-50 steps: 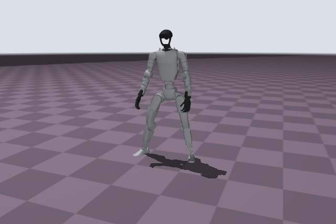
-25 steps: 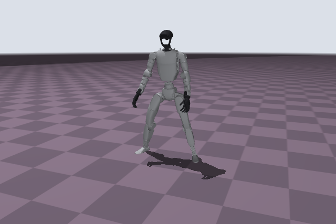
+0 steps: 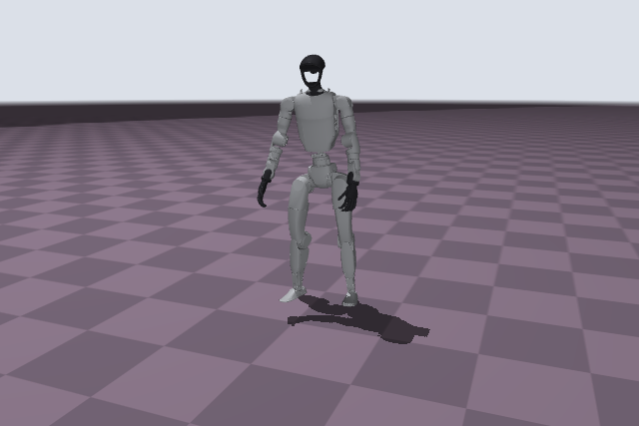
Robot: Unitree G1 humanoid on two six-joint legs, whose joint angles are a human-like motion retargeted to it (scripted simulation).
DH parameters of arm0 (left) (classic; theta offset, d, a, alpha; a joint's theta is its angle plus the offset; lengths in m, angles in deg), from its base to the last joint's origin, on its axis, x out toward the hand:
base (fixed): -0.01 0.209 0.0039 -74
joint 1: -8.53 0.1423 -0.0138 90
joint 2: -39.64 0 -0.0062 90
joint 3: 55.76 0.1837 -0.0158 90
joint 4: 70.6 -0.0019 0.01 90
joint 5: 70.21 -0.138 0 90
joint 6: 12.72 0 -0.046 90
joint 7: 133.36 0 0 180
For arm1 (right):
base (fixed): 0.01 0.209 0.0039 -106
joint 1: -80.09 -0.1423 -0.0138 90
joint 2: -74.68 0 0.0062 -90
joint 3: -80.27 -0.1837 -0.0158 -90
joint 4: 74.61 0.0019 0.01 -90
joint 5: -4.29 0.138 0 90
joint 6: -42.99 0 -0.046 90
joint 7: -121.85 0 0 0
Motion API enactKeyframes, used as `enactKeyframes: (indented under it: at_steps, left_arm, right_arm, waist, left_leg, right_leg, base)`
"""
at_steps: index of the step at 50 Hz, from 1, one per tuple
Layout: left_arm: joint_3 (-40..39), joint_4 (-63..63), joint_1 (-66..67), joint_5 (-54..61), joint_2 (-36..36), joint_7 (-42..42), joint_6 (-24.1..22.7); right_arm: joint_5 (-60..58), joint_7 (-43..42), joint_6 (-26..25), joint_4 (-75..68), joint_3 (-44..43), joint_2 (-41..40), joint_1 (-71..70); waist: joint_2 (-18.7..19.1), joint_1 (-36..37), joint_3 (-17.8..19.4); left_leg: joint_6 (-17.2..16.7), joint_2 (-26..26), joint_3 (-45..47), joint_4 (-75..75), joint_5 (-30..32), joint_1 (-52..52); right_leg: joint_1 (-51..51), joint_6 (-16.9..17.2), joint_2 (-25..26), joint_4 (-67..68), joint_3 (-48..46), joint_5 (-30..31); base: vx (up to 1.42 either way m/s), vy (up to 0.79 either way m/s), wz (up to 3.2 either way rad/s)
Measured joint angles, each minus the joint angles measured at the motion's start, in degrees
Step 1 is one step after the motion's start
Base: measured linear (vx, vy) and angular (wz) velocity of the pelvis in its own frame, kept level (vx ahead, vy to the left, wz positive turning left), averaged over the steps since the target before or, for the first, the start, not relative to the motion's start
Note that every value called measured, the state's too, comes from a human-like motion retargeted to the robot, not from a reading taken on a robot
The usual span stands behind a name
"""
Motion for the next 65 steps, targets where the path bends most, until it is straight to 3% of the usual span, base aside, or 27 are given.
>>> enactKeyframes:
  at_steps: [5,10,12,17,25,30,32,35,40,43,46,49,51,53,60,65]
  left_arm:
    - [0.31,-0.67,0.79,3.35,-3.22,1.65,-1.17]
    - [2.46,-2.69,0.19,5.45,-8.39,0.04,-2.82]
    - [2.57,-4.17,-0.40,1.58,-9.96,-1.42,-2.41]
    - [-0.89,-4.14,-3.17,7.33,-10.75,-6.17,-2.41]
    - [-4.09,1.50,-2.12,15.69,-7.96,-8.68,-4.58]
    - [-3.76,2.17,-0.43,14.57,-7.42,-8.15,-5.57]
    - [-3.67,1.40,1.30,10.89,-7.14,-8.61,-6.68]
    - [-5.84,-1.26,0.57,9.51,-5.95,-8.84,-6.19]
    - [-7.66,-3.54,1.53,6.85,-2.66,-3.20,-1.32]
    - [-6.53,-3.03,1.96,5.11,-1.81,-1.56,0.01]
    - [-4.97,-2.55,2.13,1.63,-1.24,-1.09,-0.32]
    - [-4.15,-1.96,2.31,3.13,-0.64,0.07,-0.73]
    - [-3.76,-2.04,2.68,2.25,-0.43,1.01,-0.43]
    - [-3.72,-1.94,2.67,4.65,-0.61,2.53,-0.26]
    - [-2.28,-2.74,4.89,2.14,-4.25,1.97,-2.38]
    - [2.06,-4.31,3.44,-2.16,-8.07,0.11,-2.81]
  right_arm:
    - [-0.12,-1.75,2.27,1.63,3.45,-2.86,-2.12]
    - [3.77,-3.89,4.87,3.64,5.36,-5.00,-1.56]
    - [6.58,-3.60,5.54,4.66,6.21,-4.90,0.00]
    - [1.88,-4.43,4.48,4.87,3.74,-2.45,2.13]
    - [-0.98,-3.53,2.39,2.12,0.03,1.00,3.63]
    - [-3.31,-1.77,1.79,2.78,-0.37,0.92,4.18]
    - [-0.76,-2.05,3.39,3.25,0.92,0.39,5.24]
    - [-2.57,-1.83,3.22,2.25,0.73,-0.06,3.86]
    - [1.43,0.42,1.65,1.28,3.54,0.58,1.53]
    - [3.74,-0.33,0.90,2.26,2.24,0.58,1.10]
    - [6.91,-0.49,1.62,2.91,0.40,0.24,1.95]
    - [4.45,0.72,1.33,2.15,-0.84,-0.05,2.67]
    - [3.52,1.51,1.35,1.32,-0.20,-0.22,3.12]
    - [-0.68,2.72,0.92,0.50,0.43,-0.59,2.84]
    - [3.52,1.54,4.54,2.62,6.89,-3.31,2.27]
    - [7.56,0.07,6.36,5.52,8.61,-4.21,3.98]
  waist:
    - [-1.13,-3.72,1.14]
    - [-3.22,-5.36,1.24]
    - [-3.54,-5.90,0.55]
    - [-2.23,-5.15,-0.14]
    - [0.37,-6.79,1.03]
    - [-0.92,-6.07,0.70]
    - [-2.31,-6.02,-0.15]
    - [-1.52,-4.87,0.35]
    - [-0.18,-6.22,1.39]
    - [-0.40,-5.61,1.92]
    - [-0.41,-3.02,1.77]
    - [-0.62,-0.36,0.88]
    - [-0.02,-0.40,0.07]
    - [0.54,0.18,-0.59]
    - [-1.32,-6.40,-1.39]
    - [-1.87,-7.76,-2.68]
  left_leg:
    - [3.23,2.10,-7.21,-8.27,7.72,2.96]
    - [-0.47,8.15,-3.53,-8.86,7.64,4.37]
    - [-3.34,10.00,-2.09,-5.54,6.35,2.94]
    - [-1.88,12.28,-1.65,-8.98,8.08,4.19]
    - [-2.71,13.96,-3.98,-8.87,8.14,6.10]
    - [-3.50,13.89,-3.94,-8.56,8.23,6.73]
    - [-3.85,13.66,-4.13,-2.14,5.84,3.63]
    - [-0.90,15.51,-4.33,-3.06,9.81,2.96]
    - [1.01,17.11,5.51,7.33,5.51,-1.76]
    - [1.01,13.84,9.78,10.32,0.53,-2.29]
    - [0.75,8.31,8.47,11.17,-1.89,-2.80]
    - [3.30,0.62,4.23,3.74,-0.53,-1.06]
    - [2.67,-1.96,0.86,1.99,-0.56,-1.12]
    - [3.90,-3.12,-2.50,-4.55,3.28,1.02]
    - [0.31,3.40,-4.76,-4.34,4.79,2.13]
    - [-1.47,7.64,-3.34,-2.98,4.89,1.11]
  right_leg:
    - [0.18,-2.81,6.49,0.65,1.46,-0.76]
    - [-4.01,-4.31,9.56,8.72,-1.45,-4.77]
    - [-5.70,-4.63,7.54,12.97,-5.84,-7.06]
    - [-9.86,-5.44,2.92,17.99,-4.01,-7.85]
    - [-3.97,-1.55,-4.13,7.49,4.43,-5.57]
    - [-1.09,1.28,-7.65,-0.03,6.38,-0.99]
    - [-2.77,2.44,-9.54,3.02,5.91,-0.45]
    - [-2.00,3.27,-7.50,0.28,5.75,0.94]
    - [-4.66,1.29,-5.07,7.11,4.09,-2.42]
    - [-4.40,1.58,-4.17,6.47,3.72,-2.10]
    - [-3.99,1.72,-2.94,5.02,3.95,-1.46]
    - [-2.98,1.69,-1.64,1.31,4.60,0.60]
    - [-1.74,1.17,0.04,-0.05,3.41,0.75]
    - [-0.89,0.33,2.76,-1.70,3.41,1.26]
    - [-1.72,-2.16,9.39,4.68,2.20,-3.42]
    - [-8.91,-4.89,7.64,18.54,0.58,-9.60]
  base:
    - [0.01,-0.16,-0.31]
    - [0.00,-0.16,-0.52]
    - [0.03,-0.12,-0.33]
    - [0.04,-0.13,-0.19]
    - [0.09,-0.25,0.27]
    - [0.08,-0.44,0.00]
    - [0.06,-0.50,0.04]
    - [0.00,-0.54,0.04]
    - [-0.01,-0.47,0.31]
    - [0.00,-0.36,0.06]
    - [0.02,-0.26,-0.20]
    - [0.03,-0.19,-0.20]
    - [0.05,-0.17,0.23]
    - [0.05,-0.18,-0.05]
    - [0.03,-0.21,0.07]
    - [-0.01,-0.17,-0.12]
